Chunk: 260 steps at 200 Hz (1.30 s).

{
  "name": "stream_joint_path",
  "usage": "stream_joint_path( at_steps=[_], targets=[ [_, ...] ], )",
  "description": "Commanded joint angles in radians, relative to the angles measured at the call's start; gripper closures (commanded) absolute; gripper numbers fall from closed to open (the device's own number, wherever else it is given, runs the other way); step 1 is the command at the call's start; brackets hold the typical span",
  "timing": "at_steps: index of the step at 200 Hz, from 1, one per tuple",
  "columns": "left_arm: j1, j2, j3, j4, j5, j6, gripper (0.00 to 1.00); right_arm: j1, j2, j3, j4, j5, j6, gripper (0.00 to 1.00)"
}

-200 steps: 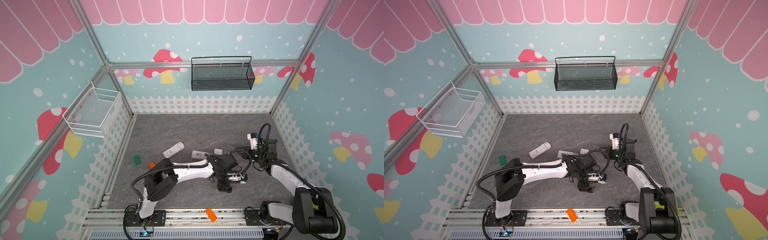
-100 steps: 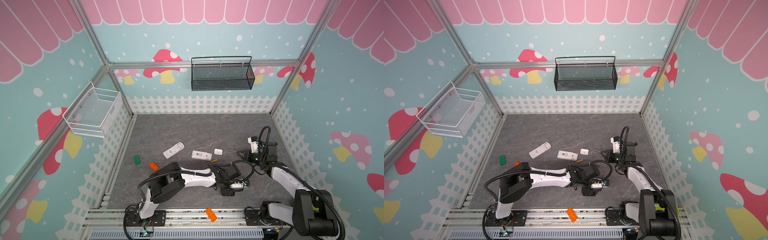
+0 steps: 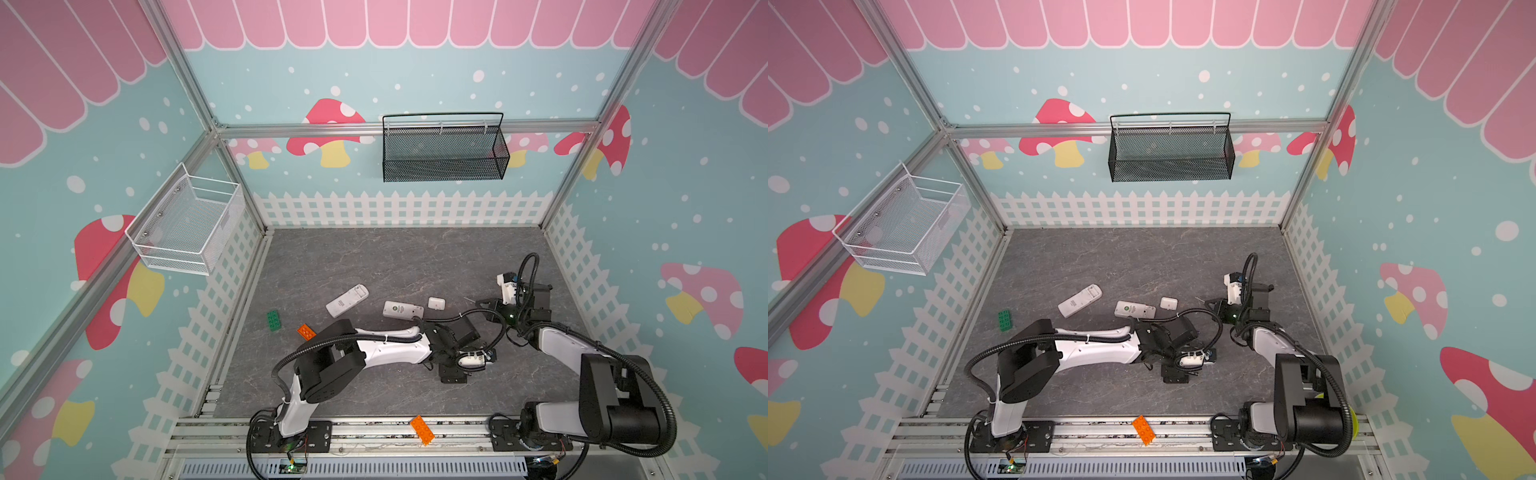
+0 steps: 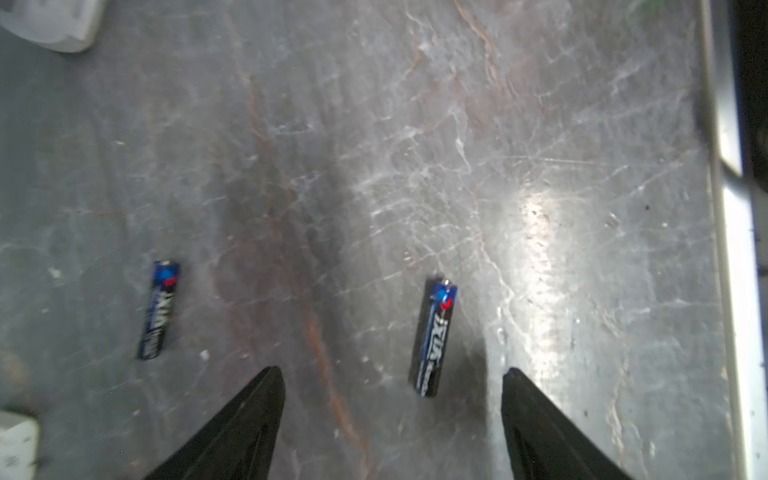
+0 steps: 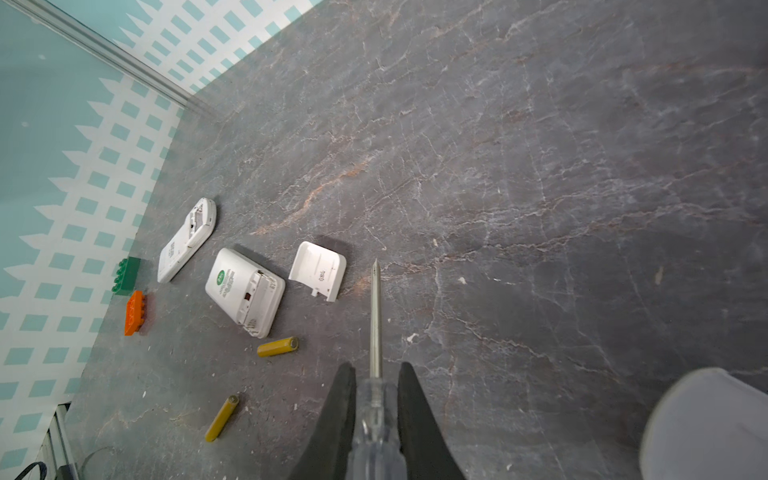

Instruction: Unload the batteries from the remote control

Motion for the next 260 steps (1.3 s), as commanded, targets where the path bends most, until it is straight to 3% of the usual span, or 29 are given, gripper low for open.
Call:
stream_joint_path(
  at_steps=[1, 32, 72, 102, 144, 155, 161, 185, 214, 234, 260],
  targets=[
    [0.061, -0.121, 0.048, -0.070, 0.016, 0.027, 0.16, -0.004, 0.042, -0.017, 0.095, -0.013, 0.021, 0.92],
    [0.144, -0.212, 0.032, -0.086, -0.031, 0.046, 0.15, -0.003, 0.084, -0.041, 0.163, -0.006, 0.045, 0.83],
    [0.331, -0.310, -0.025, -0.059, -0.028, 0.008, 0.14, -0.004, 0.138, -0.060, 0.188, 0.007, 0.026, 0.76],
    [0.498, -0.371, -0.105, -0.005, -0.033, -0.023, 0.14, -0.004, 0.168, -0.050, 0.199, 0.021, -0.001, 0.72],
    [0.794, -0.458, -0.288, 0.169, -0.003, -0.159, 0.13, -0.004, 0.214, -0.019, 0.210, 0.011, -0.001, 0.70],
    [0.861, -0.472, -0.341, 0.227, 0.007, -0.174, 0.11, -0.003, 0.224, -0.009, 0.205, 0.011, 0.001, 0.70],
    [0.900, -0.479, -0.367, 0.251, 0.016, -0.182, 0.01, -0.004, 0.224, -0.004, 0.205, 0.010, 0.004, 0.69],
    [1.014, -0.515, -0.482, 0.357, 0.042, -0.197, 0.01, -0.003, 0.216, 0.011, 0.197, 0.014, -0.002, 0.68],
    [1.081, -0.565, -0.642, 0.540, 0.059, -0.202, 0.01, -0.004, 0.182, 0.048, 0.157, 0.033, -0.019, 0.64],
    [1.093, -0.589, -0.695, 0.604, 0.052, -0.236, 0.01, -0.004, 0.130, 0.071, 0.148, 0.061, -0.049, 0.53],
    [1.098, -0.602, -0.726, 0.669, 0.038, -0.298, 0.01, -0.004, 0.043, 0.091, 0.127, 0.204, -0.128, 0.36]
  ],
)
